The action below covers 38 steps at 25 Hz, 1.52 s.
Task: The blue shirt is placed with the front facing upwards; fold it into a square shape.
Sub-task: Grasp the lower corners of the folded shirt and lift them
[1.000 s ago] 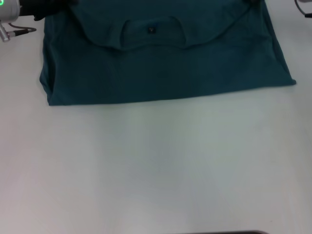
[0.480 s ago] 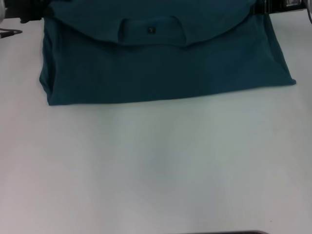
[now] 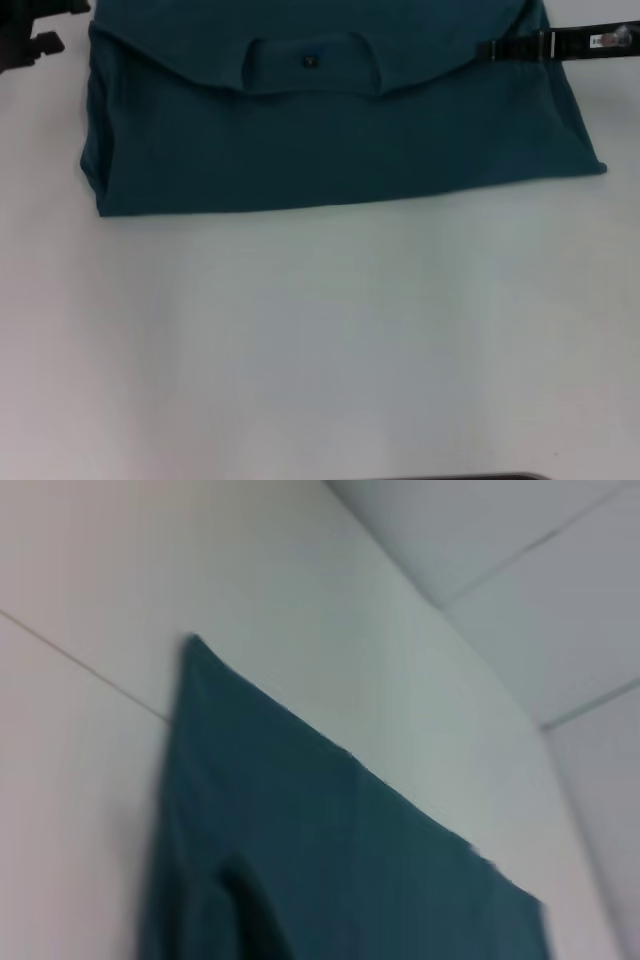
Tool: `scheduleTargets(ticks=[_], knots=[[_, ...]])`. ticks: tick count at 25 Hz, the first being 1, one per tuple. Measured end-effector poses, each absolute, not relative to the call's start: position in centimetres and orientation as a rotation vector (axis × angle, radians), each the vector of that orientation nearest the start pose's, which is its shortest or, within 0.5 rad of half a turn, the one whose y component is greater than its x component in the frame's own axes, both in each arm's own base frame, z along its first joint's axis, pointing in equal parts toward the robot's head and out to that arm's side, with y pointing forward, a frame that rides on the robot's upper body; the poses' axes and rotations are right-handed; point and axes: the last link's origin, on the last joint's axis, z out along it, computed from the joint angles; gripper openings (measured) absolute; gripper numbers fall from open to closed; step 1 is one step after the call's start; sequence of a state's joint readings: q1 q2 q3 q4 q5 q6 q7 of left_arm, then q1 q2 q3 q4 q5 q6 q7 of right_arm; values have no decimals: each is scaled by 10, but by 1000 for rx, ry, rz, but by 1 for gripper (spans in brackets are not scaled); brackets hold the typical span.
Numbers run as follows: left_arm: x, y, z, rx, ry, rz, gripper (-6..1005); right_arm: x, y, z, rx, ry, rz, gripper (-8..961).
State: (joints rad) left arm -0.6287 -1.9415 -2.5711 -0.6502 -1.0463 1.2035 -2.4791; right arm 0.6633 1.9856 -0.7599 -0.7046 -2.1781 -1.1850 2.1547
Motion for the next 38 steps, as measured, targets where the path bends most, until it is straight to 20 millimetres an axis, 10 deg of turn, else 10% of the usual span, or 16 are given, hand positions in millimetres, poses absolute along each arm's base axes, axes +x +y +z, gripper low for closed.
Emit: scheduleTargets(ticks=[4,16,38], knots=[[-297,378,86,-1951,-1842,-837,732,264,376,48,-2410,1279,711,750],[-328,314,70,-1963,-2044,-814,726,274,297,47,-2619,1160,1087,737],[-342,337,21,-1871,-1941,-604,725,280,311,40,-2531,1189,1027,734]])
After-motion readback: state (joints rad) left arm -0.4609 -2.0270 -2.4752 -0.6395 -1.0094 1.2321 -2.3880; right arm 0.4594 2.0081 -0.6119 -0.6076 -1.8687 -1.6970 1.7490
